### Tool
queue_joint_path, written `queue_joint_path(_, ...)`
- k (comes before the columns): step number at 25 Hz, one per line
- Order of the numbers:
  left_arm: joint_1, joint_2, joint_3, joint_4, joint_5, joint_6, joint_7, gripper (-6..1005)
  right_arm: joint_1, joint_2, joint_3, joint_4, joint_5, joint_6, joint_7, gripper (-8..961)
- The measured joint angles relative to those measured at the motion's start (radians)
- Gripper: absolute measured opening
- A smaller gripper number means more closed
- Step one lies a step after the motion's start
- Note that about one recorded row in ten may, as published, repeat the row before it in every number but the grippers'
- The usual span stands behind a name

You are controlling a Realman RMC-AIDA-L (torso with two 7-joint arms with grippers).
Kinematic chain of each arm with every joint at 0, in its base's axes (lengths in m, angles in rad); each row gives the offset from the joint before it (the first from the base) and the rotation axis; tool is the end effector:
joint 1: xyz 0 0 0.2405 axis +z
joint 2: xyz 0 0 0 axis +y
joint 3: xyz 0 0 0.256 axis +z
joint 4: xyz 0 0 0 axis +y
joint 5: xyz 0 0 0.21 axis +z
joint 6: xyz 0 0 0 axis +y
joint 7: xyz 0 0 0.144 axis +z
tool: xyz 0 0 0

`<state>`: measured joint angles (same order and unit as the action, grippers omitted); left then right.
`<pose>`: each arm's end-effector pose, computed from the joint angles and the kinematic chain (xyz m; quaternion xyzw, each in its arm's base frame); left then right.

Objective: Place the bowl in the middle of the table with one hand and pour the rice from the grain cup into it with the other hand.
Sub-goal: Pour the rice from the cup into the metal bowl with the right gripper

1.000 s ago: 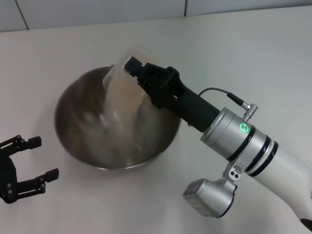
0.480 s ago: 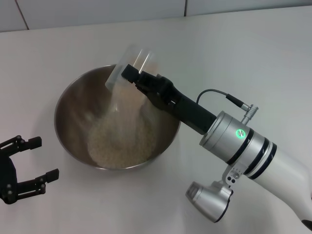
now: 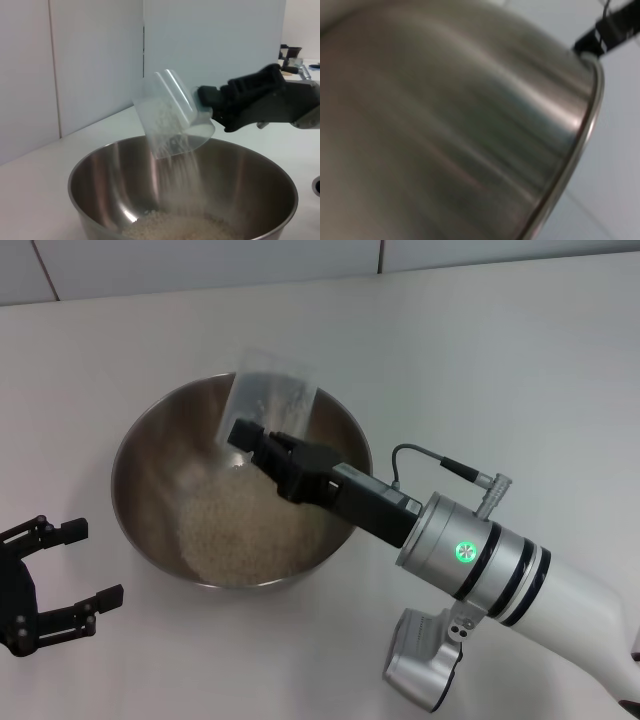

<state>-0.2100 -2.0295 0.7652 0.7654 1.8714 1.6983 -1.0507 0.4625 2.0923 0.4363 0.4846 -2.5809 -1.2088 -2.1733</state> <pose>-0.3272 0.2428 0.0344 -0.9491 -0.1228 -0.2235 0.1847 0.1893 0.2720 -0.1242 -0.4131 -0.7514 -0.1108 0.5025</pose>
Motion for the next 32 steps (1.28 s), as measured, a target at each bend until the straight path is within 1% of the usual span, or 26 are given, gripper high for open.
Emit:
queue_joint_path(3, 0.0, 0.0, 0.001, 0.0, 0.0, 0.0, 0.0, 844, 0.0, 0.0, 0.009, 0.001, -0.037, 0.0, -0.036, 6)
queue_joint_path(9, 0.0, 0.0, 0.002, 0.0, 0.0, 0.003, 0.0, 844, 0.0, 0.0, 0.01, 0.006, -0.041, 0.002, -0.074, 6)
queue_joint_path(15, 0.0, 0.0, 0.0, 0.001, 0.0, 0.009, 0.0, 844, -0.011, 0.0, 0.01, 0.012, -0.033, 0.001, -0.071, 5)
queue_joint_path(18, 0.0, 0.0, -0.002, 0.009, 0.0, 0.013, 0.0, 844, -0.019, 0.0, 0.011, 0.058, 0.017, -0.004, -0.013, 5)
queue_joint_path(21, 0.0, -0.001, -0.002, 0.011, 0.0, 0.017, 0.0, 844, -0.038, 0.0, 0.012, 0.139, 0.122, -0.01, 0.152, 5)
queue_joint_path(23, 0.0, -0.001, -0.002, 0.012, 0.0, 0.018, 0.0, 844, -0.05, 0.0, 0.011, 0.18, 0.185, -0.021, 0.317, 5)
queue_joint_path(26, 0.0, -0.001, -0.003, 0.013, 0.0, 0.018, 0.0, 844, -0.064, -0.001, 0.005, 0.205, 0.258, -0.043, 0.552, 5)
queue_joint_path(28, 0.0, -0.002, -0.003, 0.013, 0.0, 0.018, 0.0, 844, -0.073, -0.001, 0.003, 0.211, 0.287, -0.06, 0.738, 5)
queue_joint_path(32, 0.0, -0.002, -0.004, 0.014, 0.0, 0.018, 0.0, 844, -0.098, -0.007, 0.031, 0.206, 0.299, -0.101, 1.218, 5)
